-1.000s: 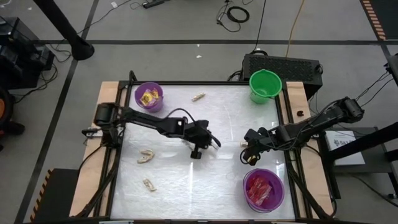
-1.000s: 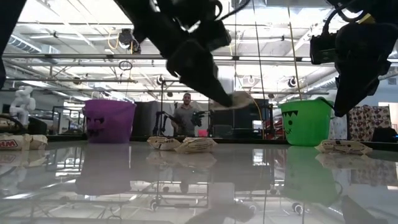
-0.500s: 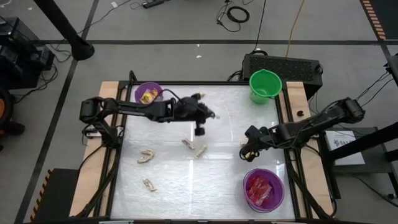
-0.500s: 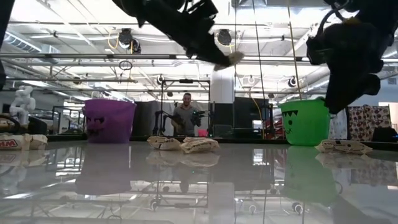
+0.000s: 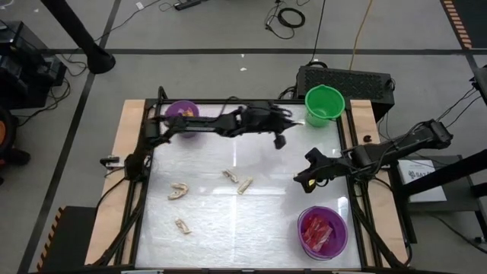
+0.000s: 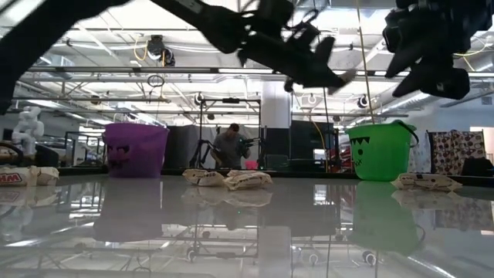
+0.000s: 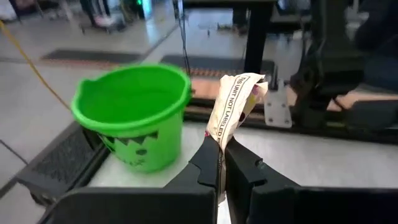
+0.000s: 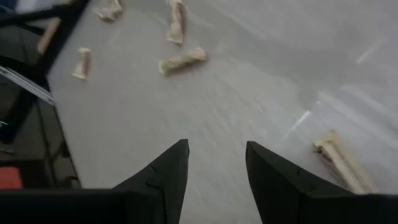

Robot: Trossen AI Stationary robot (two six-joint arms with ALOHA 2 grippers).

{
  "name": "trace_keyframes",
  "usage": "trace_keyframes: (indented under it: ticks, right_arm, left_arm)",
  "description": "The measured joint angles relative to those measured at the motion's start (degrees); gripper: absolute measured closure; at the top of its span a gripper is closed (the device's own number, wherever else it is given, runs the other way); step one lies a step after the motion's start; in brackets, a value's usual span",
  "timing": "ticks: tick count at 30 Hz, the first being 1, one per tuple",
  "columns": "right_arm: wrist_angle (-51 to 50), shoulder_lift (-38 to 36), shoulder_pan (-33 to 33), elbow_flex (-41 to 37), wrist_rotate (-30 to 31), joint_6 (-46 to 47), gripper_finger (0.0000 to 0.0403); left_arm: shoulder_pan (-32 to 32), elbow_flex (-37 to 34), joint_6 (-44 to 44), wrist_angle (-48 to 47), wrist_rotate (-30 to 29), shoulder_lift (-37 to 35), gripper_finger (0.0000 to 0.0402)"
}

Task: Sort candy by brand, put in halloween buckets
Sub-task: Put the white candy into the green bucket

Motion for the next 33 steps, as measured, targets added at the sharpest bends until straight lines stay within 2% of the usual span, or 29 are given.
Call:
trace_keyframes:
  ticks: [4,13,16,20,30,33]
  right_arm:
    - [0.7,-1.18,0.33,0.0,-0.01,2.75,0.025]
    - [0.09,-1.31,0.49,0.0,-0.02,7.43,0.025]
    - [0.21,-1.31,0.48,0.0,-0.01,9.44,0.025]
    - [0.91,-1.16,0.48,0.0,0.17,11.11,0.025]
    - [1.03,-0.87,-0.75,0.0,0.5,11.27,0.025]
    - [1.02,-0.87,-1.39,0.0,0.55,11.17,0.025]
  left_arm:
    - [0.4,12.36,0.0,-4.79,0.2,7.65,0.0393]
    - [2.06,36.59,0.03,-4.14,0.62,26.42,0.0393]
    - [2.95,36.3,-0.44,2.96,-0.33,27.88,0.0393]
    - [3.84,36.25,-1.43,6.96,-2.01,28.57,0.0393]
    - [4.96,36.25,-0.02,10.04,-2.33,32.04,0.0393]
    - [5.46,36.49,-2.62,9.96,-2.18,33.19,0.0393]
